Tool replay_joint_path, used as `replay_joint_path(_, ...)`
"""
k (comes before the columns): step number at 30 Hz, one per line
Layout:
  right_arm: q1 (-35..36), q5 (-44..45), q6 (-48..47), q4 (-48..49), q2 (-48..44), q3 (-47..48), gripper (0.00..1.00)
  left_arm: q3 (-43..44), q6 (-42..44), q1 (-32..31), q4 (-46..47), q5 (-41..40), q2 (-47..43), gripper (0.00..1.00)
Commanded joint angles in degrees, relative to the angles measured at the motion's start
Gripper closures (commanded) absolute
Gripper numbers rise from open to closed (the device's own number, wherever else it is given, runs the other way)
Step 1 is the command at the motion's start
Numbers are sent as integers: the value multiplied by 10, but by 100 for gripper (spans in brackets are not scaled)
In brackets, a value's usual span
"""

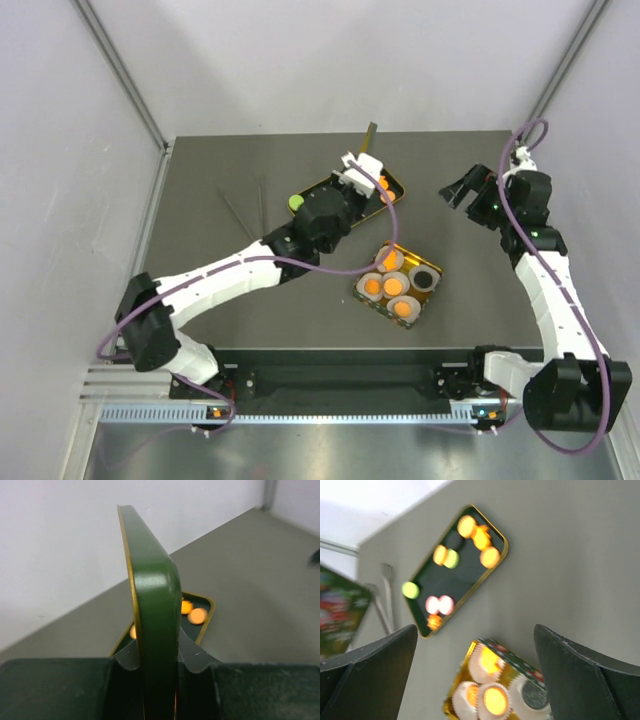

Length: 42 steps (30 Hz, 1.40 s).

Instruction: Pack the cookies

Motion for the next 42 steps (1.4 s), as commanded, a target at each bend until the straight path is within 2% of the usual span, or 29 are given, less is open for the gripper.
replay_joint_path(1, -8, 12, -35, -9, 23, -15, 0, 46, -207, 15, -123, 80, -53, 100)
replay_joint_path(6, -8, 7, -32, 13, 56, -31, 0, 6, -430, 43, -151, 177, -97, 100)
replay_joint_path(8, -8, 4, -29, 19, 62, -36, 0, -19, -473, 62, -146, 220, -100, 100)
replay_joint_path(9, -8, 8, -29, 21, 63, -39, 0, -28, -505, 70, -147, 266, -98, 100)
replay_joint_path(11, -8, 15, -28, 21, 57, -43, 0, -36, -526, 98, -148, 322, -98, 100)
replay_joint_path(15, -8, 39, -23, 18, 32, -45, 0, -27, -562, 166, -148, 492, -65, 100)
replay_joint_path(16, -8, 41, -20, 16, 21, -45, 0, -22, -570, 193, -152, 568, -54, 100)
replay_joint_path(19, -7, 30, -11, 12, 2, -47, 0, -21, -592, 226, -112, 693, -11, 100)
replay_joint_path(22, -6, 32, -10, 0, -14, -51, 0, 1, -612, 242, -90, 767, 47, 100)
replay_joint_path(23, -5, 32, -10, -6, -19, -57, 0, 7, -620, 244, -81, 817, 61, 100)
replay_joint_path(27, -2, 24, -11, -21, -43, -67, 0, 19, -684, 245, 1, 879, 119, 99)
replay_joint_path(35, 26, 1, 14, -24, -104, -116, 0, 23, -808, 242, 169, 940, 208, 97)
replay_joint_path(42, 27, 2, 30, -43, -151, -155, 0, 50, -838, 223, 206, 958, 276, 95)
